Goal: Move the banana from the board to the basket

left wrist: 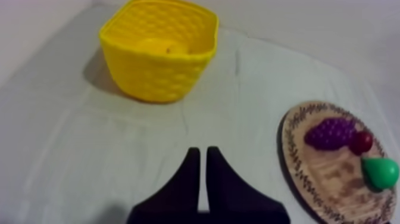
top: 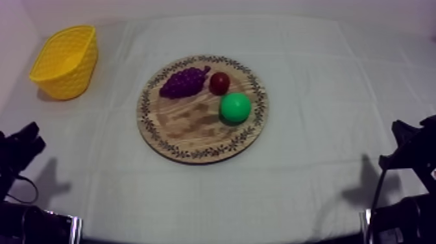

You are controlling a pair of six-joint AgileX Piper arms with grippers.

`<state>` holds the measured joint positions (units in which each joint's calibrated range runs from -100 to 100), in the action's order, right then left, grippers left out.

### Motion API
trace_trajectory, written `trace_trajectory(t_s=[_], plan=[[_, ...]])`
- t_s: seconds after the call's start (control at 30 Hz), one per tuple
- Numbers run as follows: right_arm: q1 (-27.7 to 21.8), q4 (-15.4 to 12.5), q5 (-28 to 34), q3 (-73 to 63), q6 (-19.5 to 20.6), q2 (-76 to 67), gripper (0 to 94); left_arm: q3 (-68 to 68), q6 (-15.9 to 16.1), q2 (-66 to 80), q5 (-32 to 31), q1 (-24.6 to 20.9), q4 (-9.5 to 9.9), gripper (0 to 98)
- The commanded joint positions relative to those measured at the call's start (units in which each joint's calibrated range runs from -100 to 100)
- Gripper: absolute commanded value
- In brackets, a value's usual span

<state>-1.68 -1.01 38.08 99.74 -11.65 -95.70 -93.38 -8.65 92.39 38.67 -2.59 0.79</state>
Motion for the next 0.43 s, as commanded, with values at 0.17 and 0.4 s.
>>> trace_trajectory(t_s=[0.17,0.4], plan=[[0.07,0.01,-0.02,0.04,0.02,0.03,0.4,-4.87,4.48,6.7,-1.05,1.79,0.85,0.2],[0.07,0.01,-0.02,0.04,0.0,0.03,0.4,-6.05,-0.71,7.38,-4.77,2.85,1.07,0.1]])
